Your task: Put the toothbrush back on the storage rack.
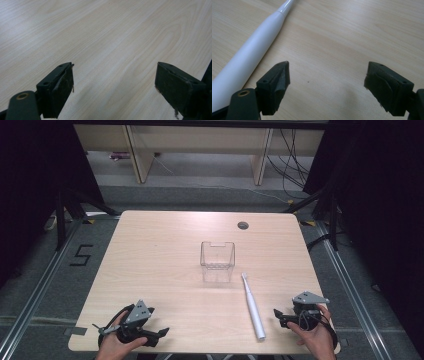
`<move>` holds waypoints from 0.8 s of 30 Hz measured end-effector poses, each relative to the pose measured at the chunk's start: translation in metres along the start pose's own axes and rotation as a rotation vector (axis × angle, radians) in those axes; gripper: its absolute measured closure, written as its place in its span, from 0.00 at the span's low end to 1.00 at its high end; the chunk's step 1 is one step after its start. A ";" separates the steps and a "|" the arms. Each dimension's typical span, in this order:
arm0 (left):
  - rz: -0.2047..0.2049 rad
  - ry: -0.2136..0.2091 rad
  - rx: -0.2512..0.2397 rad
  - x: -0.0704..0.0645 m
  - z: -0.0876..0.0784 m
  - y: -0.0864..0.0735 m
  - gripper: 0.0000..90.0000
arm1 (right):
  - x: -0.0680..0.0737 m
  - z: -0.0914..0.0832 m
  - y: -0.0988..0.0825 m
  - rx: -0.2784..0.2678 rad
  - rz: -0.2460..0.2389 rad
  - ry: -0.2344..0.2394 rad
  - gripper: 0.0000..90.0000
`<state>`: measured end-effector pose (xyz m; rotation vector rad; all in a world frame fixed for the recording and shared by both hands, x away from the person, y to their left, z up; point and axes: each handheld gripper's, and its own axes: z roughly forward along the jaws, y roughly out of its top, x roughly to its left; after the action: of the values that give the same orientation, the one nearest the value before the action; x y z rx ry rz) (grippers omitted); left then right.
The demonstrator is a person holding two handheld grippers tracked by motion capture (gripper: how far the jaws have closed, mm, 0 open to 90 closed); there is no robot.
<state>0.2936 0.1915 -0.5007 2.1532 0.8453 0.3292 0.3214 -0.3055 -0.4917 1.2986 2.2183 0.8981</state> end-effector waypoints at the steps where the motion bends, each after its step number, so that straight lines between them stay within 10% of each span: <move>1: 0.000 0.000 0.000 0.000 0.000 0.000 0.16 | 0.000 0.000 0.000 0.000 0.000 0.000 0.22; 24: -0.013 0.001 0.003 0.000 0.000 0.000 0.16 | 0.005 -0.003 0.028 0.045 0.009 0.060 0.20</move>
<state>0.2940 0.1915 -0.5009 2.1499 0.8608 0.3226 0.3338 -0.2918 -0.4700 1.3188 2.2926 0.9075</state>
